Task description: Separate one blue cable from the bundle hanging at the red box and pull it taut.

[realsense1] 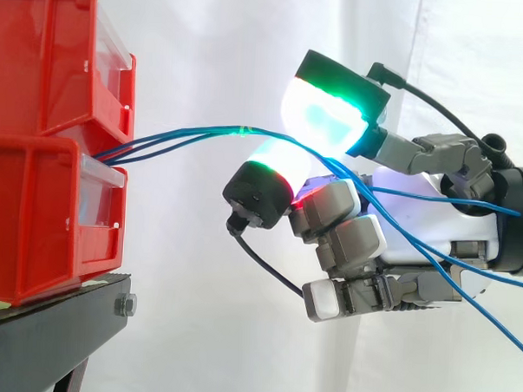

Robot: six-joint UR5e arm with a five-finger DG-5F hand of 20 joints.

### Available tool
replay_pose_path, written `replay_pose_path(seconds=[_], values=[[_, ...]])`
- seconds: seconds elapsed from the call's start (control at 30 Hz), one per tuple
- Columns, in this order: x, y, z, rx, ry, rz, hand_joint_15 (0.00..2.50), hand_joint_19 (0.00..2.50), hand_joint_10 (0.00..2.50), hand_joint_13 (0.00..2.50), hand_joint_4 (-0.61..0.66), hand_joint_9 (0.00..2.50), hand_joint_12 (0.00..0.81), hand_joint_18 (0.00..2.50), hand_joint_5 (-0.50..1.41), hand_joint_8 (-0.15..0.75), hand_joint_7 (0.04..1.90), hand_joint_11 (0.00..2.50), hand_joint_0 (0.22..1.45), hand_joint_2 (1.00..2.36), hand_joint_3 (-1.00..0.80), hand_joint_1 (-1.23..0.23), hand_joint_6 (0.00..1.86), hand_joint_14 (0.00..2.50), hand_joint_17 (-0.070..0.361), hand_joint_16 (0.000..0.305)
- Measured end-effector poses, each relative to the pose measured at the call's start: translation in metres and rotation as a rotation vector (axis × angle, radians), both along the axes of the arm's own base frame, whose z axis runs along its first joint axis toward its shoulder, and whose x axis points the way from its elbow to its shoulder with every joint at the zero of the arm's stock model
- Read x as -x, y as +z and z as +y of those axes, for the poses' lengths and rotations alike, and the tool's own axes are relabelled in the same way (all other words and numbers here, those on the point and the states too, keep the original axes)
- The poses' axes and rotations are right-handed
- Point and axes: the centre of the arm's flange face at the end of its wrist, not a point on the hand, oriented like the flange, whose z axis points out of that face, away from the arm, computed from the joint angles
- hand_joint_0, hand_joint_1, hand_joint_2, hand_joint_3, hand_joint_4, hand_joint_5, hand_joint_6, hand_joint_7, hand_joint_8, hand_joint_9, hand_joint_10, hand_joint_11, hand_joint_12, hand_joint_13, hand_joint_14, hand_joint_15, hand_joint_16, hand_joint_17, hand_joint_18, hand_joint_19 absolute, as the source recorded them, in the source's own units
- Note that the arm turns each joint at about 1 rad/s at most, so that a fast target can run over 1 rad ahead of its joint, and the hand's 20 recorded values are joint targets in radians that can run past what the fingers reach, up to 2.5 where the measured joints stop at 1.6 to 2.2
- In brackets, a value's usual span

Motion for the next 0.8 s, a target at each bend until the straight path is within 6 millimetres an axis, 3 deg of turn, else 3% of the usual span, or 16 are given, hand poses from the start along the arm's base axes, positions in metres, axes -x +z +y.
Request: replay_pose_path(seconds=[0.13, 0.4, 0.63, 0.8], values=[[0.001, -0.001, -0.003, 0.001, -0.003, 0.007, 0.84, 0.57, 0.02, 1.17, 0.06, 1.13, 0.376, 0.97, -0.16, 0.293, 1.26, 1.16, 0.57, 1.0, -0.5, -1.07, 0.9, 0.03, 0.114, 0.051], [0.004, -0.002, -0.011, 0.003, -0.008, 0.026, 0.83, 0.57, 0.02, 1.18, 0.1, 1.15, 0.407, 1.01, -0.17, 0.322, 1.17, 1.14, 0.47, 1.0, -0.5, -0.94, 0.87, 0.03, 0.127, 0.057], [0.003, 0.003, -0.017, 0.003, -0.014, 0.023, 0.84, 0.6, 0.02, 1.16, 0.07, 1.14, 0.381, 0.95, -0.17, 0.296, 1.15, 1.14, 0.59, 1.0, -0.5, -0.75, 0.83, 0.03, 0.116, 0.051], [0.002, 0.01, -0.022, 0.009, -0.021, 0.021, 0.84, 0.62, 0.02, 1.16, 0.05, 1.14, 0.382, 0.94, -0.18, 0.295, 1.19, 1.15, 0.64, 1.0, -0.46, -0.79, 0.83, 0.03, 0.115, 0.051]])
